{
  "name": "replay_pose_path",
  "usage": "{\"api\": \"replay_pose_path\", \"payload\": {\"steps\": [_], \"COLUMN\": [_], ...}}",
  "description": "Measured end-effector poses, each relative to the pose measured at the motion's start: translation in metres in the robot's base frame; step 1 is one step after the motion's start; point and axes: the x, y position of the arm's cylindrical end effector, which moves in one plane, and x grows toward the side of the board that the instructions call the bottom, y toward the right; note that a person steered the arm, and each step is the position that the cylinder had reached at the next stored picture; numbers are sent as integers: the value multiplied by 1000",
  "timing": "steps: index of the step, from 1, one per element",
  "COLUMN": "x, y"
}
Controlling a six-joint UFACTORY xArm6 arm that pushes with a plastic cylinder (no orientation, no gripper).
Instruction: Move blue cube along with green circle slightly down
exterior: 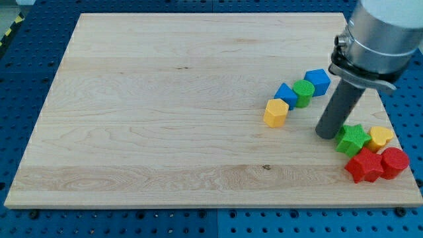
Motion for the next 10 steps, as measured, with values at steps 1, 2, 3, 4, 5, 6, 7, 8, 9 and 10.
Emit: {"api": "replay_pose_path", "payload": {"steps": [1,2,3,4,5,6,7,8,9,10], "x": [-47,-85,-130,-146,-169,-186,-176,-150,-127,-111], "y": [3,17,18,40,65,10,-30,-32,-28,-27]}}
